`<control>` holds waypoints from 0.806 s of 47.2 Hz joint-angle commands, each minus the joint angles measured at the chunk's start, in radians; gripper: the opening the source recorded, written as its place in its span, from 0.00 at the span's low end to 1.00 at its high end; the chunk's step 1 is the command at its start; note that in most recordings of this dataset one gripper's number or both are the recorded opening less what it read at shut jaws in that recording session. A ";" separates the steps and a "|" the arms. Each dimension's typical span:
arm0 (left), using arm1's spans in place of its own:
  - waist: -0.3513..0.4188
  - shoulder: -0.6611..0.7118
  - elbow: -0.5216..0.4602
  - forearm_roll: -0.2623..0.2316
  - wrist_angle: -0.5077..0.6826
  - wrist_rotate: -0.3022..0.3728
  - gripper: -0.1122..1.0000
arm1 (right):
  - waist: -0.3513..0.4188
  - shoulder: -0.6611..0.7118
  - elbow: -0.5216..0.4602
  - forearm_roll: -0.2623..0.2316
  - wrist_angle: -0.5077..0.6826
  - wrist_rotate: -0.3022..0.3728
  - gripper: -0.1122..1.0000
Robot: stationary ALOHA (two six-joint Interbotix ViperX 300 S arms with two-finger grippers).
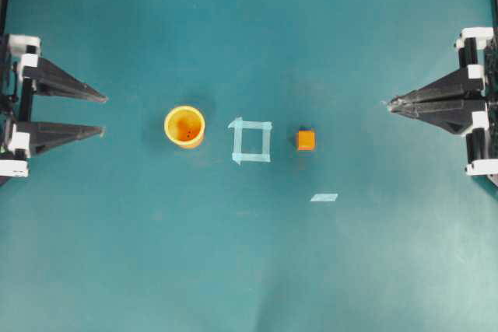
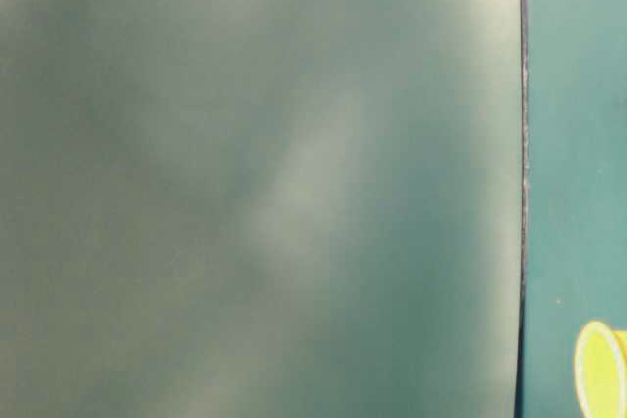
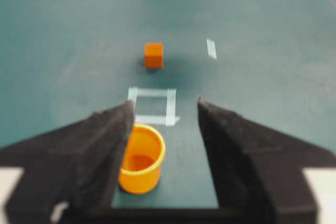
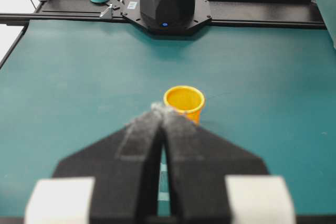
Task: Move the cup forward with left arm.
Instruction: 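Open the left gripper and move it toward the orange cup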
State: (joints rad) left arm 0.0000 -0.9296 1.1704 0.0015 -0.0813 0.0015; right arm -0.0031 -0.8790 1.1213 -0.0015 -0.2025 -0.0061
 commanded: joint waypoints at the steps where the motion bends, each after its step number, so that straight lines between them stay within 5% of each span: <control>1: 0.003 0.040 -0.012 0.000 -0.006 0.000 0.60 | -0.002 0.003 -0.035 -0.002 -0.009 0.002 0.10; 24: 0.055 0.342 -0.061 0.000 -0.029 0.003 0.83 | -0.002 -0.003 -0.044 -0.002 0.000 0.005 0.10; 38: 0.124 0.428 -0.046 0.000 -0.031 0.009 0.84 | -0.002 -0.003 -0.046 -0.002 0.003 0.005 0.10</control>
State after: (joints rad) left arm 0.1197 -0.5154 1.1290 0.0015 -0.1012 0.0092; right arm -0.0031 -0.8836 1.1075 -0.0015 -0.1948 -0.0015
